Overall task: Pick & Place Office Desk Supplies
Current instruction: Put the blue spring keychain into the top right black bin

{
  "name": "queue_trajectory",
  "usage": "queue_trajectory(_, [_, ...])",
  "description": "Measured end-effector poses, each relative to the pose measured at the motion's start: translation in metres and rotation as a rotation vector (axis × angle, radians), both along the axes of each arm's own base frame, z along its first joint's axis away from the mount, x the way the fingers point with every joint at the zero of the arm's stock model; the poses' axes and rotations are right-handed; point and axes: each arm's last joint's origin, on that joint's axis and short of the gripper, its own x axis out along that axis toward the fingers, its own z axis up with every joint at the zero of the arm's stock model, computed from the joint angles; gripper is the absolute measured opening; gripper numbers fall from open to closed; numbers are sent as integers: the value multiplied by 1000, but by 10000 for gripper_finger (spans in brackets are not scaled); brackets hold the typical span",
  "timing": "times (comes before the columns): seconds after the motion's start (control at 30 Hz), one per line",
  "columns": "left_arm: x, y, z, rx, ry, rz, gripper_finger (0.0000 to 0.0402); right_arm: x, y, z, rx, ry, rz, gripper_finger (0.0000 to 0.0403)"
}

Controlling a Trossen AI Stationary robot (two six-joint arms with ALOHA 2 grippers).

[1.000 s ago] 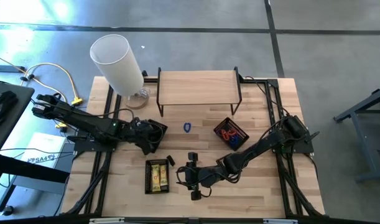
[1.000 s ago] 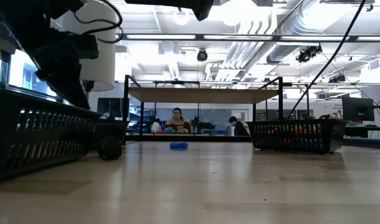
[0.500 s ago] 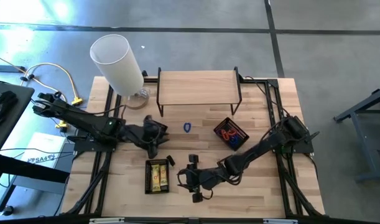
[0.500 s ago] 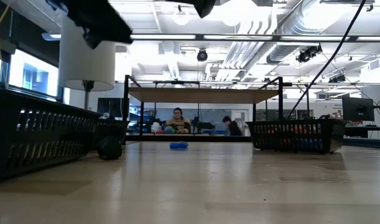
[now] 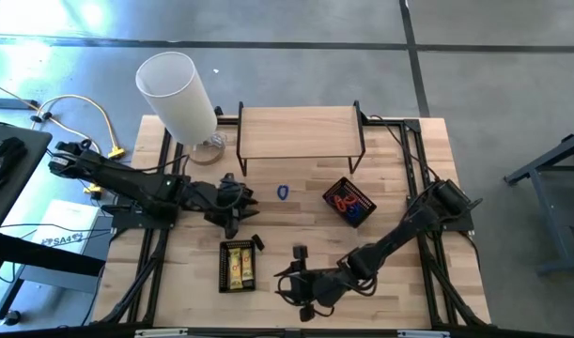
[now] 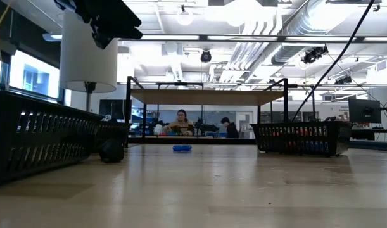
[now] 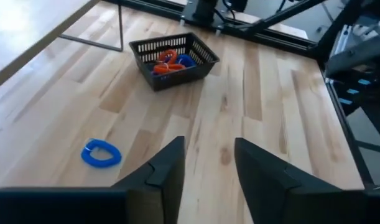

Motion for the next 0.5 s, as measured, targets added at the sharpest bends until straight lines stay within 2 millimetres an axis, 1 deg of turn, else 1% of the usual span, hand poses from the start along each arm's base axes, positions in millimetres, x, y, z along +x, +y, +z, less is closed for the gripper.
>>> queue_trajectory(0.1, [1, 4, 0, -6, 1, 10, 162, -3, 4, 1, -2, -12, -9, 178])
queue_trajectory(0.2, [10, 6, -5, -9, -2, 24, 191, -4, 8, 2, 42, -23, -16, 178])
queue_trajectory(0.27, [23, 5, -12, 16, -5, 19, 200, -5, 9, 3, 80, -31, -26, 178])
queue_trajectory(0.4, [50, -2, -34, 111, -2, -46, 204, -4, 10, 6, 137, -53, -41, 178])
queue_trajectory(0.5, [68, -2, -43, 61, 43, -118, 204, -3, 10, 7, 191, -61, -49, 178])
